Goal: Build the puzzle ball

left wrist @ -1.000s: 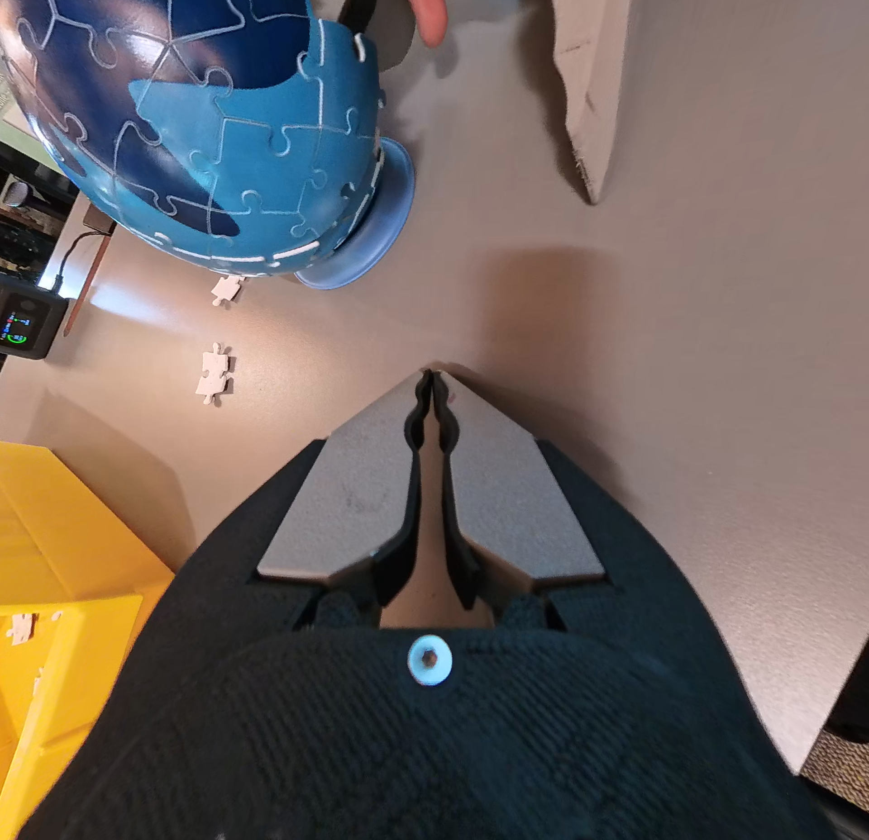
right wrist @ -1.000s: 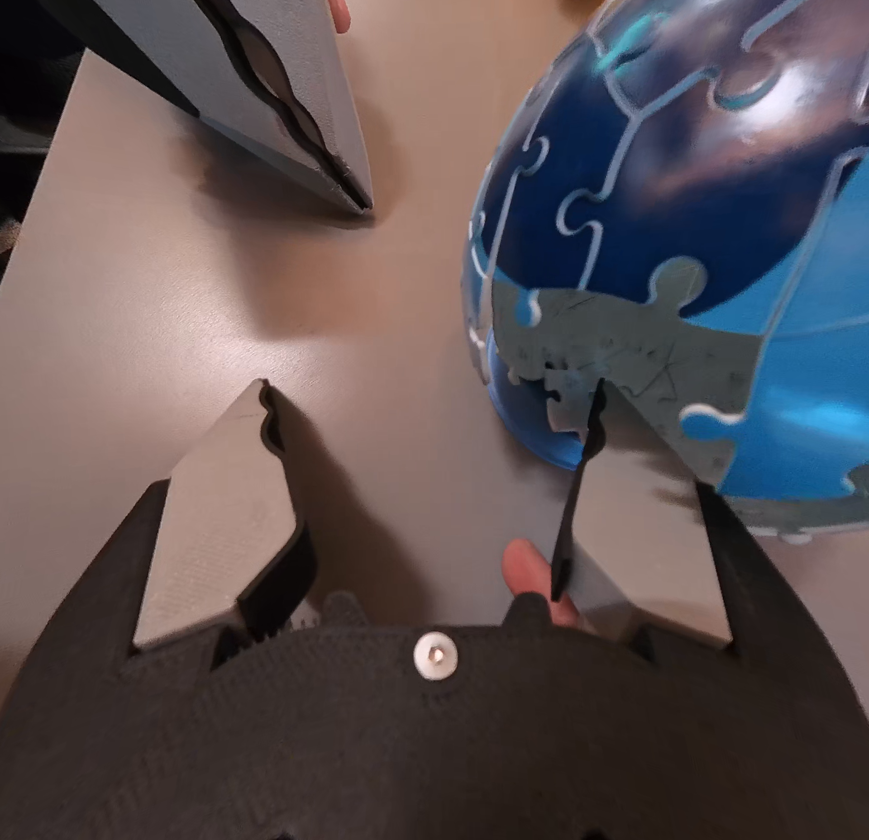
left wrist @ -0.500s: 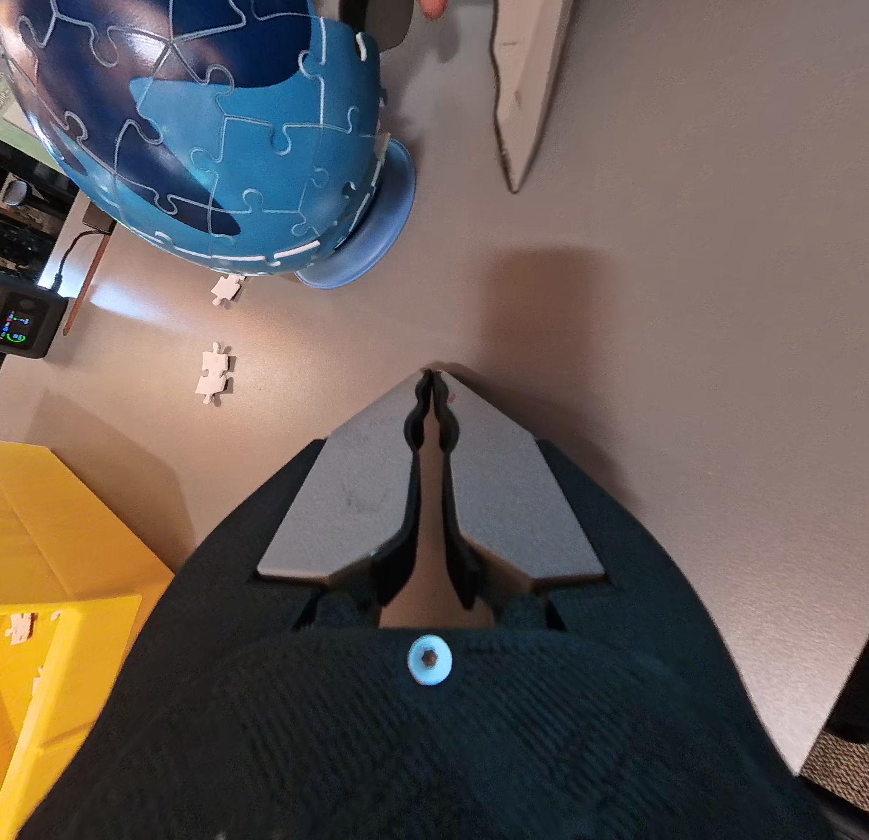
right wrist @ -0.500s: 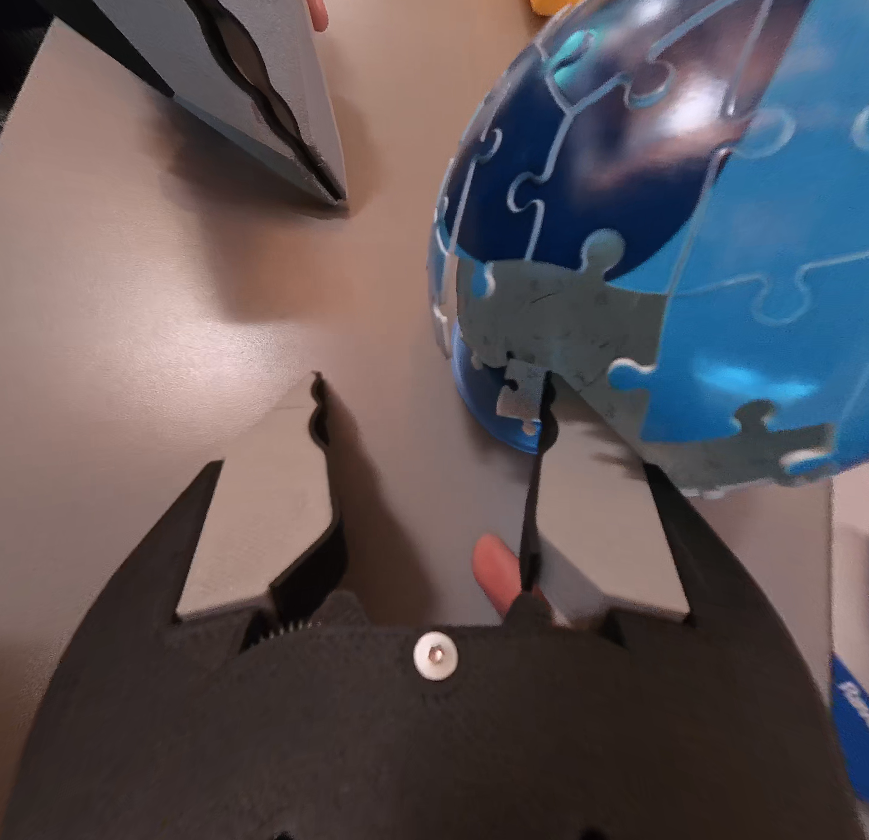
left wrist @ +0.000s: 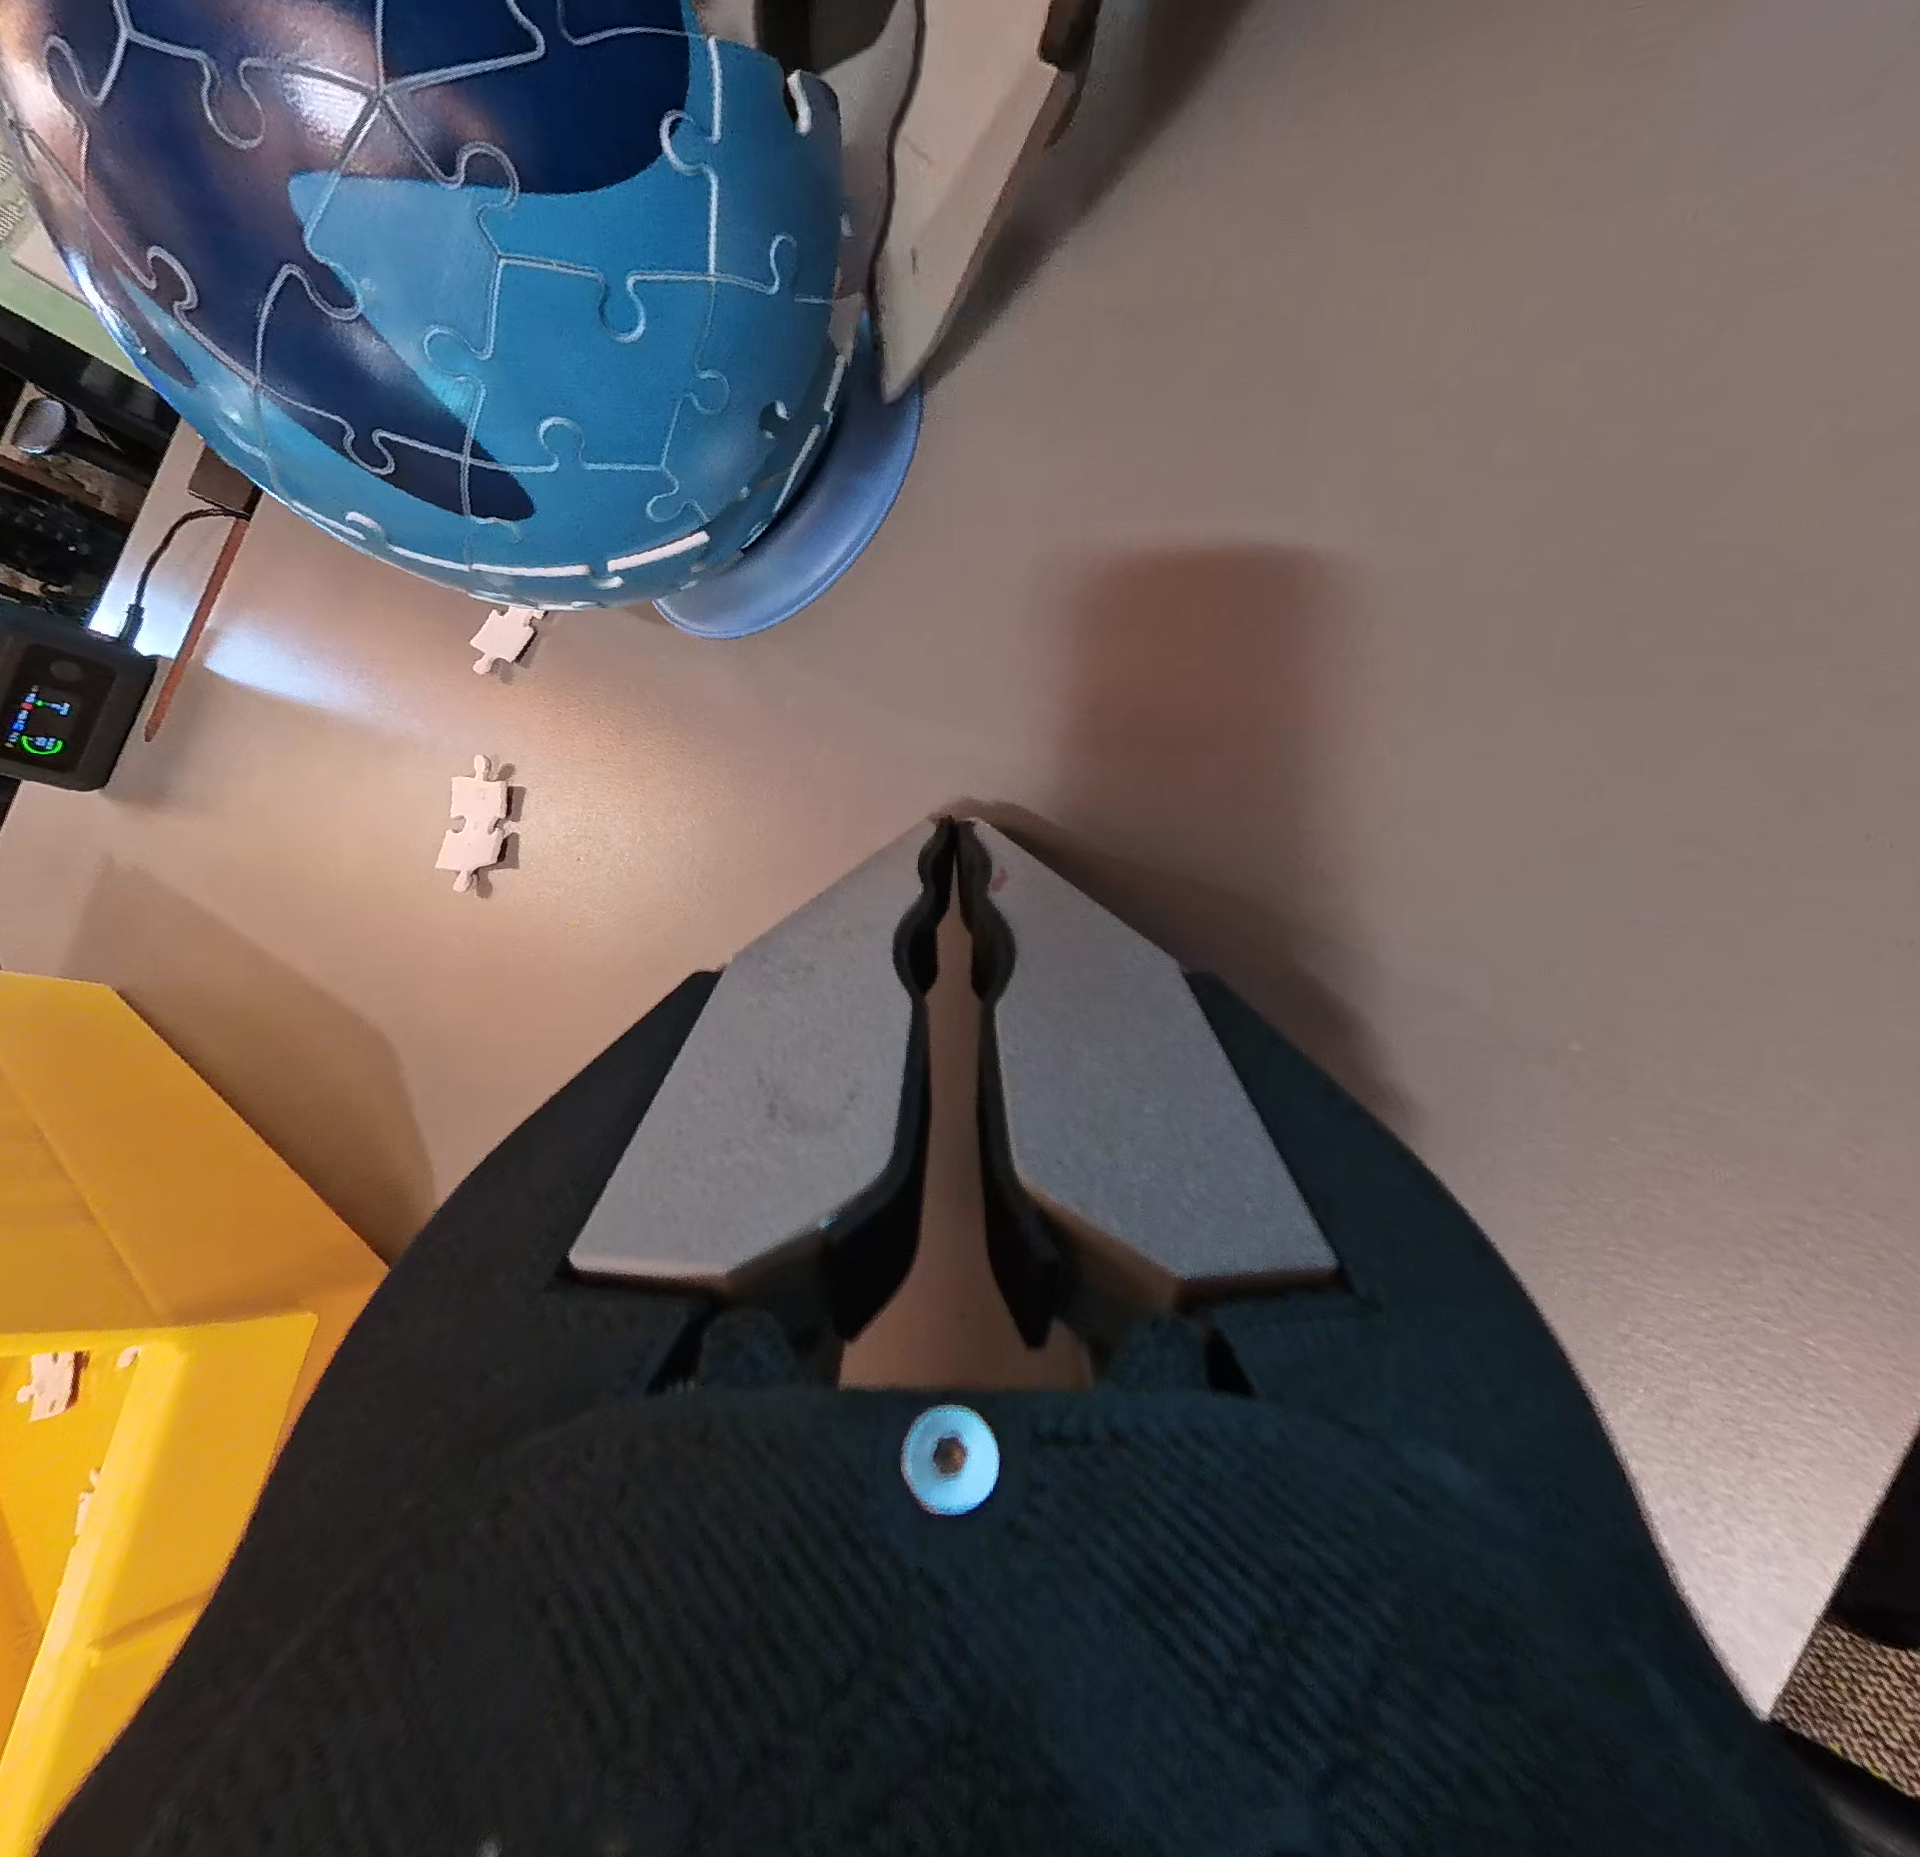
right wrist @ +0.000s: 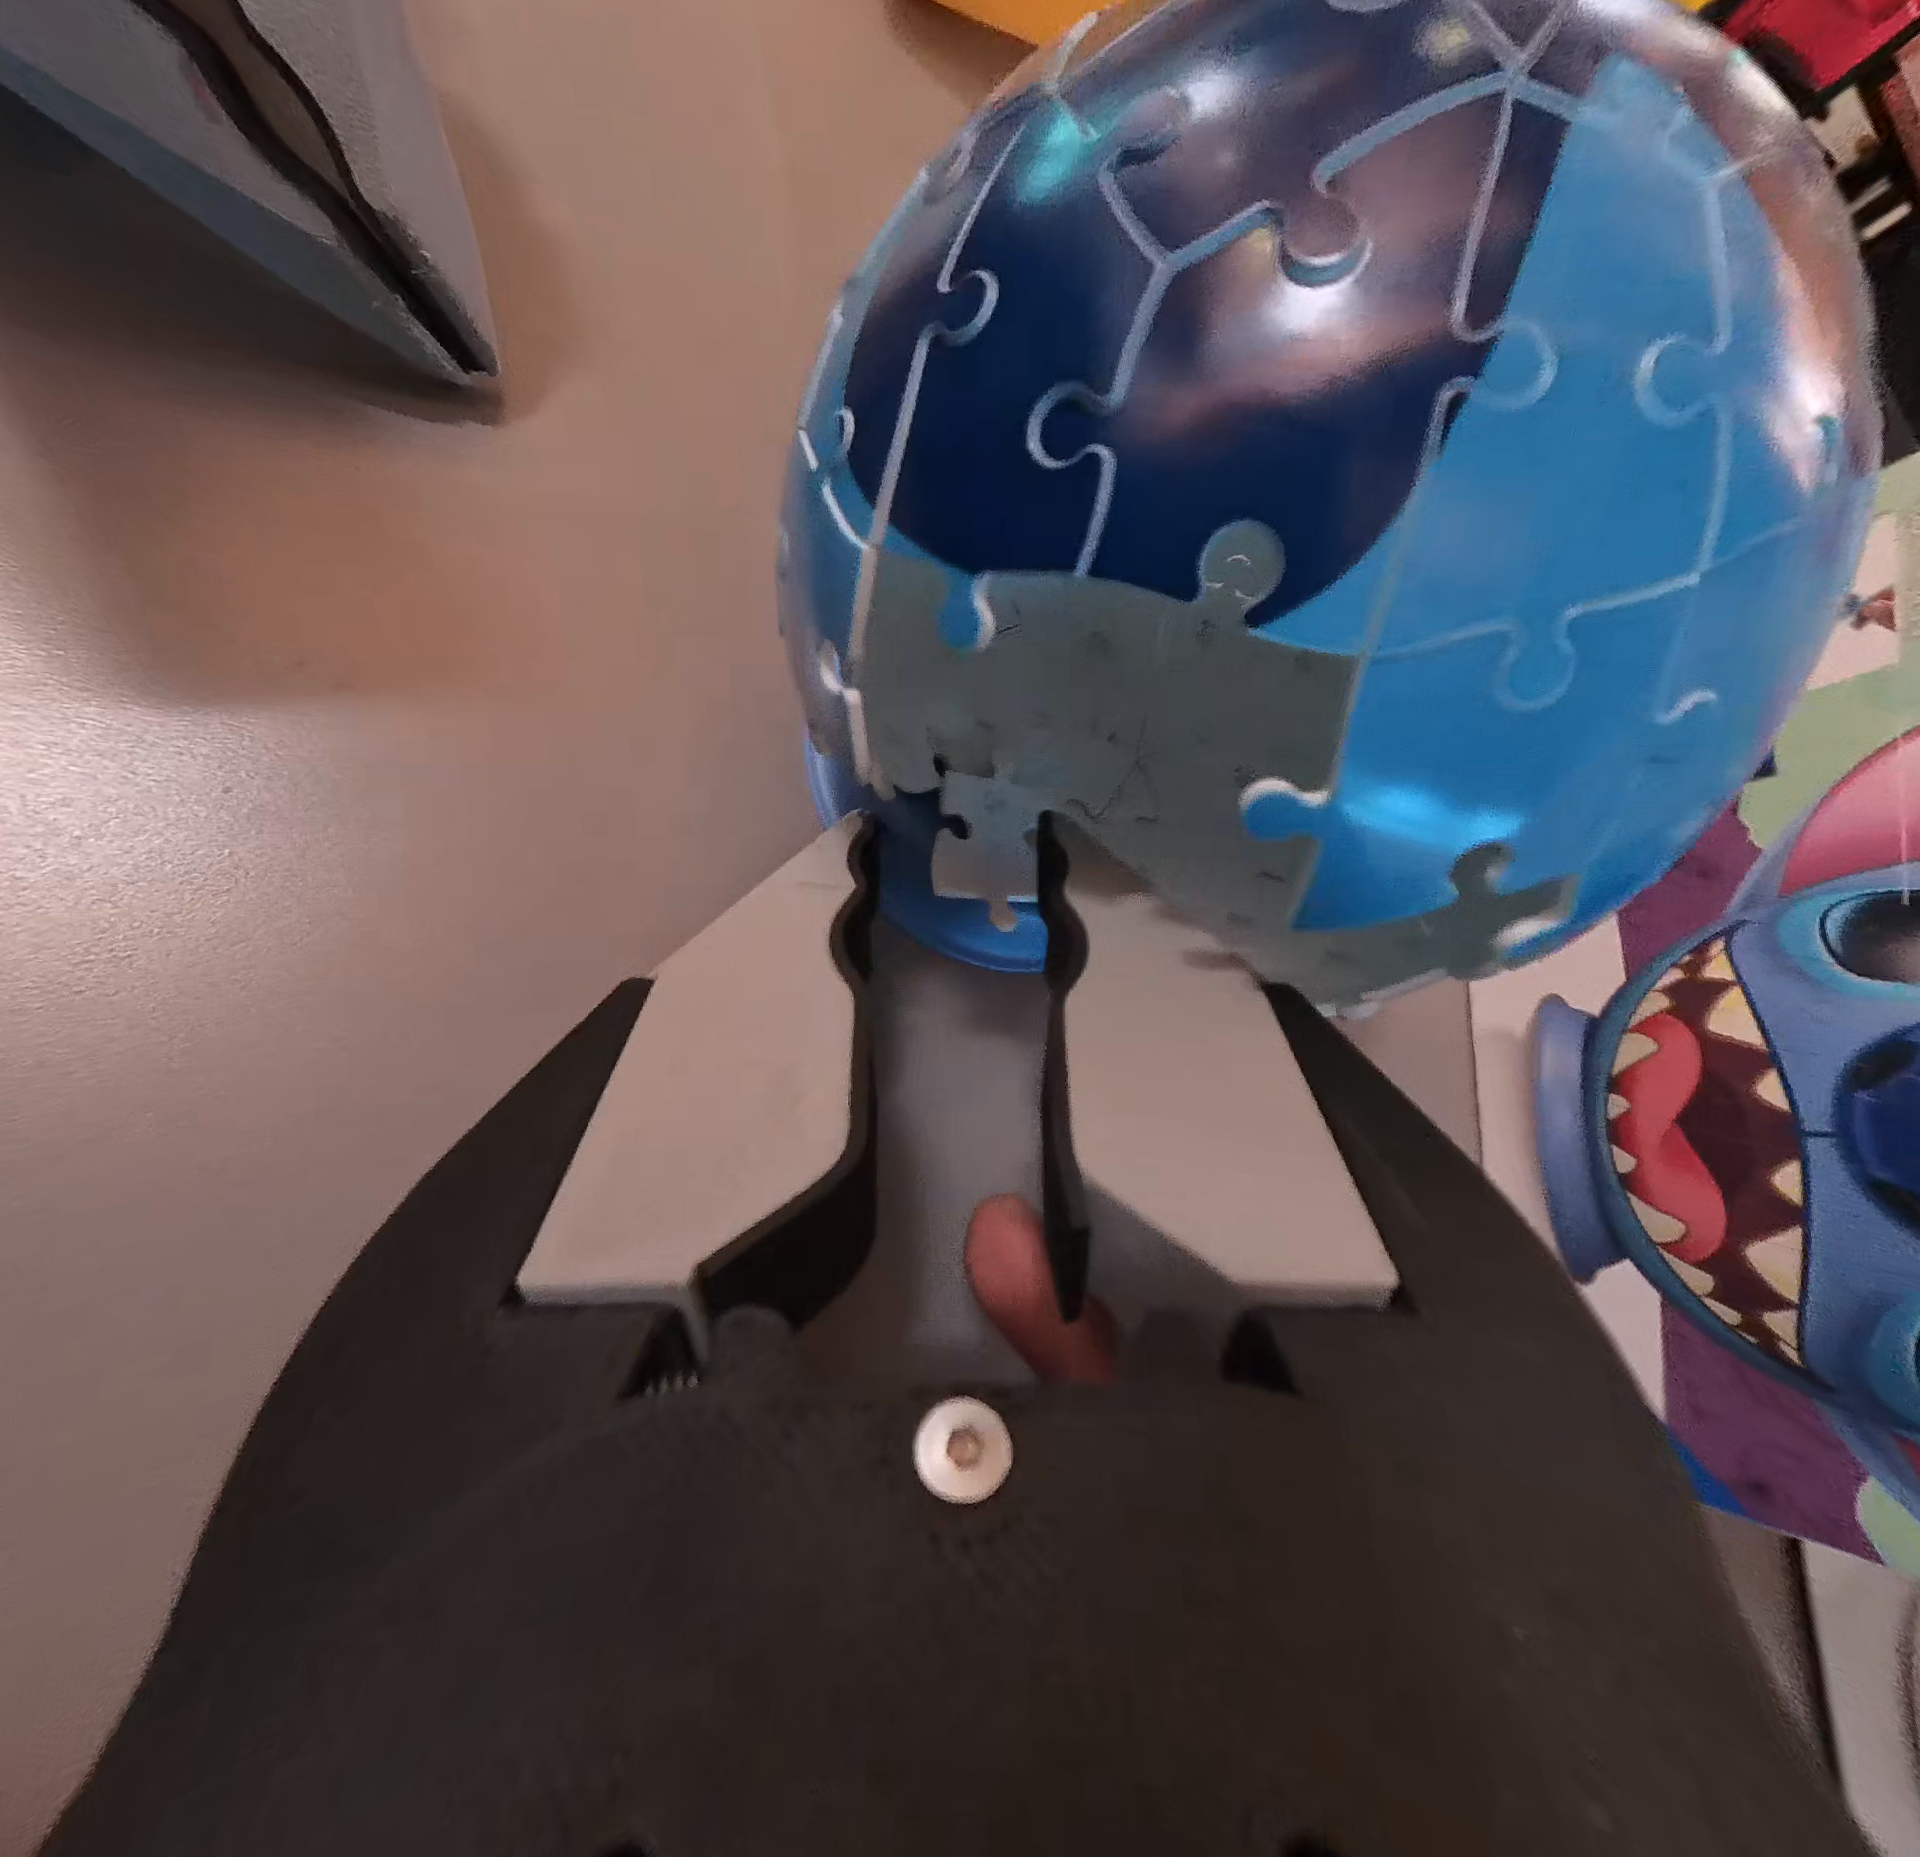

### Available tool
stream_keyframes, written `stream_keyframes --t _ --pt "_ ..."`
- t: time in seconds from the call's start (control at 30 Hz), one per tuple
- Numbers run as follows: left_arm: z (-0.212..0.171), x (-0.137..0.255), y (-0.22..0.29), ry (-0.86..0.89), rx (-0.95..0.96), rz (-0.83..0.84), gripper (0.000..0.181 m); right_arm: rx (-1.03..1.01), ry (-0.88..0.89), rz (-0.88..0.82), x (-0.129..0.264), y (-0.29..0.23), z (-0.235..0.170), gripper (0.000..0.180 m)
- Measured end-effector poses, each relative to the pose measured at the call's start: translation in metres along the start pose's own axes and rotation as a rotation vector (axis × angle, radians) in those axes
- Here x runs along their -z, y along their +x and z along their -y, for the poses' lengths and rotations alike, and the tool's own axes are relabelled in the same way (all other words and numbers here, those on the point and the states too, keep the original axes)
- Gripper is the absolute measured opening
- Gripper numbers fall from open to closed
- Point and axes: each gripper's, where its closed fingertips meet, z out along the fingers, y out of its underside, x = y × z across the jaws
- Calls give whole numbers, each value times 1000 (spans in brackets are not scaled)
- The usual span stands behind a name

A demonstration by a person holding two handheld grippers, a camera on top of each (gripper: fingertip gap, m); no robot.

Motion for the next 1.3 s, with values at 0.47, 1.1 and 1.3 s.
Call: stream_keyframes --t 0.47,1.1,1.3 --pt "0 0 0 0 -3 3 0 -27 13 63 2 -1 -5 11" --pt "-1 -1 -1 -4 15 -5 0 176 193 103 17 4 3 0" --pt "0 -2 -1 -5 15 -4 0 351 244 127 23 -6 5 0"
